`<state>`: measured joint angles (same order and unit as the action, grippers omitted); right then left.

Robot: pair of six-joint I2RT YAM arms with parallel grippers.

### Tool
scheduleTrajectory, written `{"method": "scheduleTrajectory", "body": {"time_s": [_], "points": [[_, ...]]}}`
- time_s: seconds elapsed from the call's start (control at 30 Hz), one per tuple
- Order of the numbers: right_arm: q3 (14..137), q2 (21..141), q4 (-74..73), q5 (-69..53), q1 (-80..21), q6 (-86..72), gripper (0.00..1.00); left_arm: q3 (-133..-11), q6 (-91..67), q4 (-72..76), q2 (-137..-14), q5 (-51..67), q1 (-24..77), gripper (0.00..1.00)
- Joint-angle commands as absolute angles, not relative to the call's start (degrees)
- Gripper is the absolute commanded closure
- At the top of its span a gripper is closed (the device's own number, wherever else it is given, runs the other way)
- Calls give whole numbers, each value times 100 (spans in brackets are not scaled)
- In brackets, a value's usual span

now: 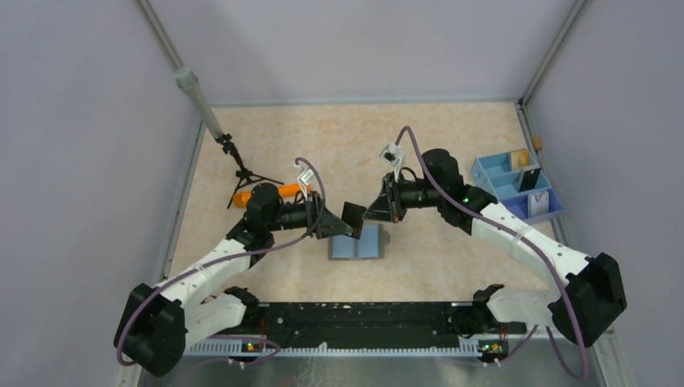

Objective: Put the credit cards into the card holder
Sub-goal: Pick up the credit card from the storage box.

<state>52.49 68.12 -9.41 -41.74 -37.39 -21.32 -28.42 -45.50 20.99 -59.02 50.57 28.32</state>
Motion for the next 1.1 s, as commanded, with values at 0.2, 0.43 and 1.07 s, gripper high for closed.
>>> {"method": "scheduleTrajectory", "body": {"time_s": [0.2,0.43,1.07], "points": [[5115,7092,-112,-4189,-3797,-2372,100,-2536,-4763,2914,-5999,5315,2891,100],[4820,7289,504,-4158,-3797,-2840,72,-1978,-5496,3979,-5836,4685,2892,100],[3978,7621,3319,-4477,-3967,-4821,87,-1774,-5715,4303,-5783,4280,2892,100]]}}
